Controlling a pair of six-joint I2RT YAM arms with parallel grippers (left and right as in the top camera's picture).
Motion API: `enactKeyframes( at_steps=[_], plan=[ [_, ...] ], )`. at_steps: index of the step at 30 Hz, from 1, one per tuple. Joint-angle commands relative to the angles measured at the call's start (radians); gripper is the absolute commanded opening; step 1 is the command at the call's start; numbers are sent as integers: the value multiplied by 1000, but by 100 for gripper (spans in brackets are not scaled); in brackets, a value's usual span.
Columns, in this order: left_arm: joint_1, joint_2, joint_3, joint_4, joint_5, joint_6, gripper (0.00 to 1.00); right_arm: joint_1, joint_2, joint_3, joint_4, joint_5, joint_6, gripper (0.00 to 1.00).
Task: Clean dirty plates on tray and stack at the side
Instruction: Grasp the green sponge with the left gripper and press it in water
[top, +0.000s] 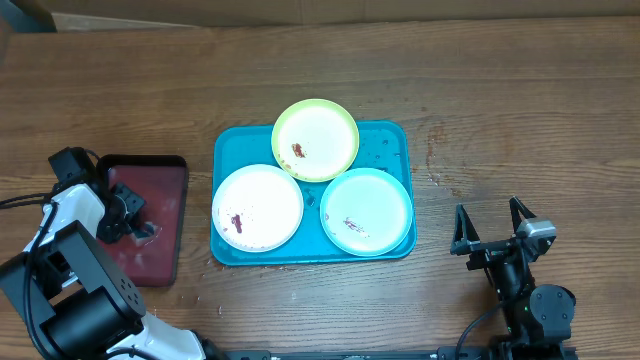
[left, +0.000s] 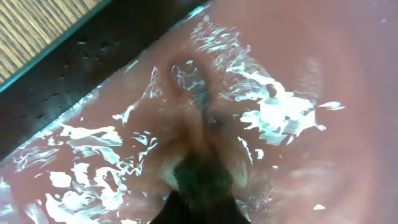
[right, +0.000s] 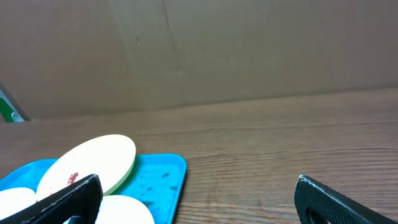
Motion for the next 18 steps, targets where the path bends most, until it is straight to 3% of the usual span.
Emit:
enactKeyframes(
  at_steps=[1, 2, 3, 10, 16, 18],
  plan=[
    [3, 26, -11, -27, -10, 1, 23, 6, -9, -10, 5, 2, -3, 100],
    [3, 26, -11, -36, -9, 0, 55, 6, -9, -10, 5, 2, -3, 100],
    [3, 26, -11, -45, -5, 0, 96, 6, -9, -10, 5, 2, -3, 100],
    [2, 26, -11, -91, 46, 0, 100, 6, -9, -10, 5, 2, -3, 100],
    [5, 26, -11, -27, -31, 5, 100, 6, -9, -10, 5, 2, -3, 100],
    [5, 26, -11, -19, -36, 5, 89, 6, -9, -10, 5, 2, -3, 100]
  ],
)
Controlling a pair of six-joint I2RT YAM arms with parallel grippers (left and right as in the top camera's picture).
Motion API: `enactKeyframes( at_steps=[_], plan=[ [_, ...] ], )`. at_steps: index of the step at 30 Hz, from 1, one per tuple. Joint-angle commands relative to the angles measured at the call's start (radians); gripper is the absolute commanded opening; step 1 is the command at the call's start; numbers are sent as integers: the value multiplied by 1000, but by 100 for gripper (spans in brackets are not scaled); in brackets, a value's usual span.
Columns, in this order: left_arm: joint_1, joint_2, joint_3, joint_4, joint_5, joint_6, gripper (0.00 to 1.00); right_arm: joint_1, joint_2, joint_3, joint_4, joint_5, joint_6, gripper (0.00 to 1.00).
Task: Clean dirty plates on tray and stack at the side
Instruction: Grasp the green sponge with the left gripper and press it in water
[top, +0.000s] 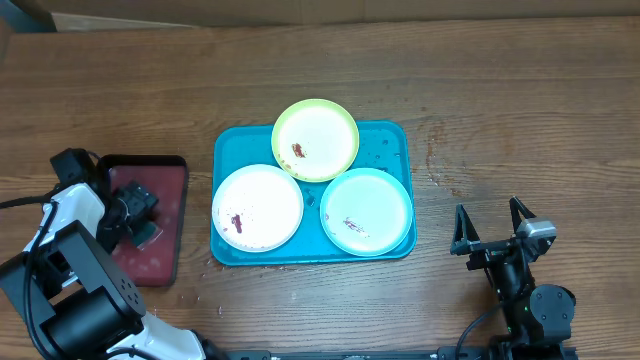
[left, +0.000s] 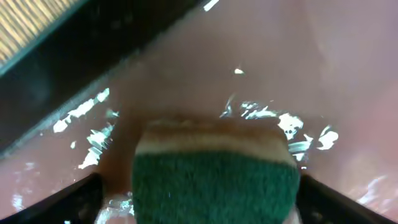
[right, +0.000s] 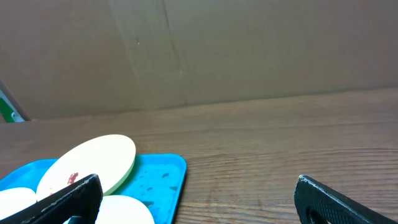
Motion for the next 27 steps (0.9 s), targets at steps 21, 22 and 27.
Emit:
enactKeyframes(
  at_steps=[21, 22, 27],
  plan=[
    [4, 26, -16, -148, 156, -66, 100, 6, -9, -10, 4, 2, -3, 100],
    [4, 26, -16, -156, 168, -66, 100, 6, -9, -10, 4, 2, -3, 100],
    [4, 26, -16, -173, 186, -66, 30, 6, -9, -10, 4, 2, -3, 100]
  ],
)
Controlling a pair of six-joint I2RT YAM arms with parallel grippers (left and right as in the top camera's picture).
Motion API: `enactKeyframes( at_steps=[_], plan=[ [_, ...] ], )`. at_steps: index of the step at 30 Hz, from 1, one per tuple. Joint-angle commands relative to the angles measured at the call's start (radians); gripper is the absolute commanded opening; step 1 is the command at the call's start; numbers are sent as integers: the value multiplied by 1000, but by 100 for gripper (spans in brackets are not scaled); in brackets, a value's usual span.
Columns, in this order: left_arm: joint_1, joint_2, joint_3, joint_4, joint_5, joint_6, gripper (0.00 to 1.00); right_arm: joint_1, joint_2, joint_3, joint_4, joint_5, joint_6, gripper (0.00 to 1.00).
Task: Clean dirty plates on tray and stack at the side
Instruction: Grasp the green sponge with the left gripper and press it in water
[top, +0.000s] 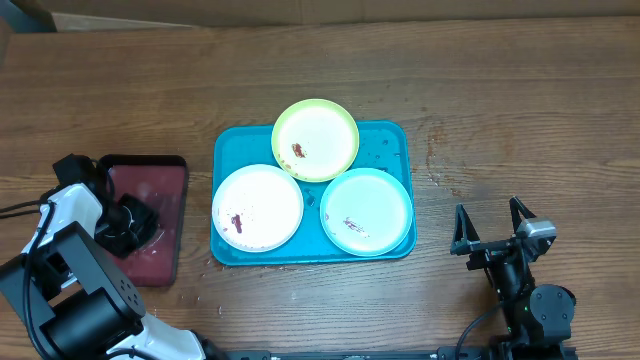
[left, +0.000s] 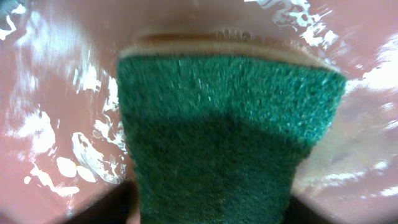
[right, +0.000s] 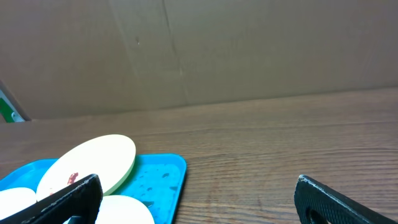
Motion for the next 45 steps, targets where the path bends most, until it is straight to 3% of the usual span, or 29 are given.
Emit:
enactKeyframes(
  at_steps=[1, 2, 7, 8, 9, 10, 16, 19, 20, 21, 23, 25, 26, 27, 28, 29, 37, 41, 45],
  plan=[
    [0, 26, -23, -3, 107, -11, 15, 6, -9, -10, 4, 2, -3, 100],
    [0, 26, -23, -3, 106, -11, 4, 6, -9, -10, 4, 2, -3, 100],
    [0, 26, -23, -7, 107, -11, 5, 6, -9, -10, 4, 2, -3, 100],
    [0, 26, -23, -8, 107, -11, 25, 6, -9, -10, 4, 2, -3, 100],
    [0, 26, -24, -10, 107, -11, 66, 6, -9, -10, 4, 2, -3, 100],
    [0, 26, -23, -11, 107, -11, 100, 6, -9, -10, 4, 2, -3, 100],
    [-1, 26, -23, -44, 115, -11, 100, 6, -9, -10, 4, 2, -3, 100],
    [-1, 26, -23, -51, 114, -11, 52, 6, -9, -10, 4, 2, -3, 100],
    [-1, 26, -23, -50, 114, -11, 34, 6, -9, -10, 4, 2, -3, 100],
    [-1, 26, -23, -47, 114, -11, 8, 6, -9, -10, 4, 2, -3, 100],
    [-1, 26, -23, -39, 114, -11, 4, 6, -9, -10, 4, 2, -3, 100],
    [-1, 26, -23, -24, 113, -11, 6, 6, -9, -10, 4, 2, -3, 100],
    [-1, 26, -23, -8, 113, -11, 19, 6, -9, -10, 4, 2, -3, 100],
    [-1, 26, -23, 10, 112, -10, 44, 6, -9, -10, 4, 2, -3, 100],
    [-1, 26, -23, 28, 100, -11, 86, 6, -9, -10, 4, 2, -3, 100],
    [-1, 26, -23, 48, 90, -11, 100, 6, -9, -10, 4, 2, -3, 100],
    [0, 26, -24, 178, -102, -10, 100, 6, -9, -10, 4, 2, -3, 100],
    [0, 26, -23, 219, -114, -11, 100, 6, -9, -10, 4, 2, -3, 100],
    [1, 26, -23, 253, -116, -9, 92, 6, -9, -10, 4, 2, -3, 100]
  ],
)
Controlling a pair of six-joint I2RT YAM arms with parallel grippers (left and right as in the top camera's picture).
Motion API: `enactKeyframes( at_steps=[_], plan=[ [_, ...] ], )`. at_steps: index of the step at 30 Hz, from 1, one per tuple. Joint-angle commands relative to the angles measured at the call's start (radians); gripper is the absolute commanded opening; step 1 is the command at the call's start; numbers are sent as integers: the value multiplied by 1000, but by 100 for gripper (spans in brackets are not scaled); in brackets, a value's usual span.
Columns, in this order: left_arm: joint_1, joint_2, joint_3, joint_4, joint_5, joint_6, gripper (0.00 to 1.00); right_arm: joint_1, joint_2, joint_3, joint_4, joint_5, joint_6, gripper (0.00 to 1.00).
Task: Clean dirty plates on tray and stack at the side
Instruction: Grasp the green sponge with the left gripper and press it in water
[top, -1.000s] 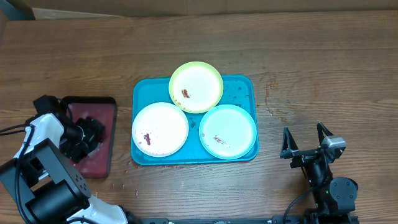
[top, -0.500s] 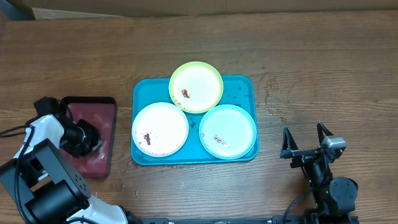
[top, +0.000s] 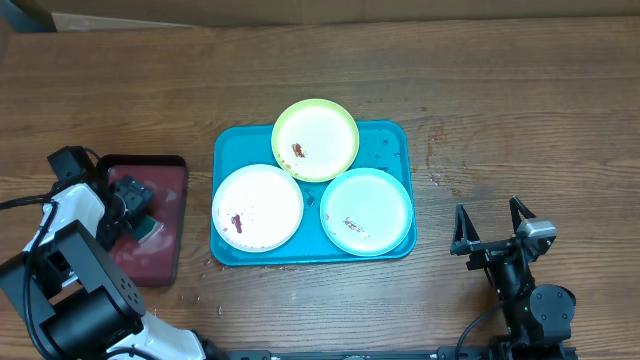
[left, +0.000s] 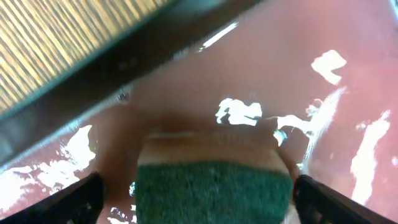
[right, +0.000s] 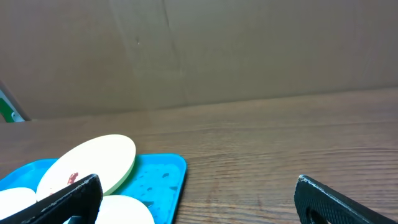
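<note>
Three dirty plates lie on the blue tray (top: 390, 140): a yellow-green one (top: 315, 139) at the back, a white one (top: 257, 207) front left, a pale teal one (top: 366, 211) front right, each with red-brown smears. At the far left, my left gripper (top: 135, 205) is low inside a dark basin (top: 150, 163) of reddish water. Its fingers stand wide apart around a green-topped sponge (left: 211, 193), with a gap showing on the left. My right gripper (top: 487, 212) rests open near the front right, holding nothing.
Bare wooden table surrounds the tray on the right and at the back. A cardboard wall (right: 205, 50) closes off the far side. In the right wrist view the tray's corner (right: 168, 174) and the yellow-green plate (right: 87, 163) lie to the left.
My left gripper has drawn back from the sponge and its fingers stand wider apart; the sponge now fills less of the wrist view. The right arm and the plates are unchanged.
My left gripper was first pressed into the reddish water with no sponge in sight. Then the sponge lay between its open fingers, then filled the view closely with the fingers tight beside it. Now the fingers are wide again. Plates and right arm never moved.
</note>
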Motion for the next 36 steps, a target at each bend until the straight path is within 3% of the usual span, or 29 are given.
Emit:
enactKeyframes(
  at_steps=[1, 5, 7, 8, 9, 12, 13, 14, 15, 16, 23, 26, 29, 30, 34, 35, 36],
  plan=[
    [5, 24, -13, 24, -35, 1, 89, 5, -9, -10, 4, 2, -3, 100],
    [5, 24, -13, 37, -36, 1, 65, 5, -9, -10, 4, 2, -3, 100],
    [5, 24, -13, 37, -36, 1, 32, 5, -9, -10, 4, 2, -3, 100],
    [5, 24, -13, 37, -35, 1, 11, 5, -9, -10, 4, 2, -3, 100],
    [5, 24, -13, 35, -35, 1, 4, 5, -9, -10, 4, 2, -3, 100],
    [5, 24, -13, 24, -34, 0, 4, 5, -9, -10, 4, 2, -3, 100],
    [5, 24, -13, 14, -33, 0, 17, 5, -9, -10, 4, 2, -3, 100],
    [5, 24, -13, 4, -29, 0, 35, 5, -9, -10, 4, 2, -3, 100],
    [5, 24, -13, -9, -21, 0, 86, 5, -9, -10, 4, 2, -3, 100],
    [5, 24, -13, -22, -9, 0, 100, 5, -9, -10, 4, 2, -3, 100],
    [4, 24, -13, -130, 176, -3, 100, 5, -9, -10, 4, 2, -3, 100],
    [4, 24, -13, -172, 242, -3, 66, 5, -9, -10, 4, 2, -3, 100],
    [4, 24, -13, -200, 247, -3, 14, 5, -9, -10, 4, 2, -3, 100],
    [4, 24, -13, -208, 247, -3, 4, 5, -9, -10, 4, 2, -3, 100],
    [4, 24, -13, -211, 246, -3, 7, 5, -9, -10, 4, 2, -3, 100],
    [4, 24, -13, -212, 246, -3, 38, 5, -9, -10, 4, 2, -3, 100],
    [4, 24, -13, -215, 253, -3, 88, 5, -9, -10, 4, 2, -3, 100]
  ],
)
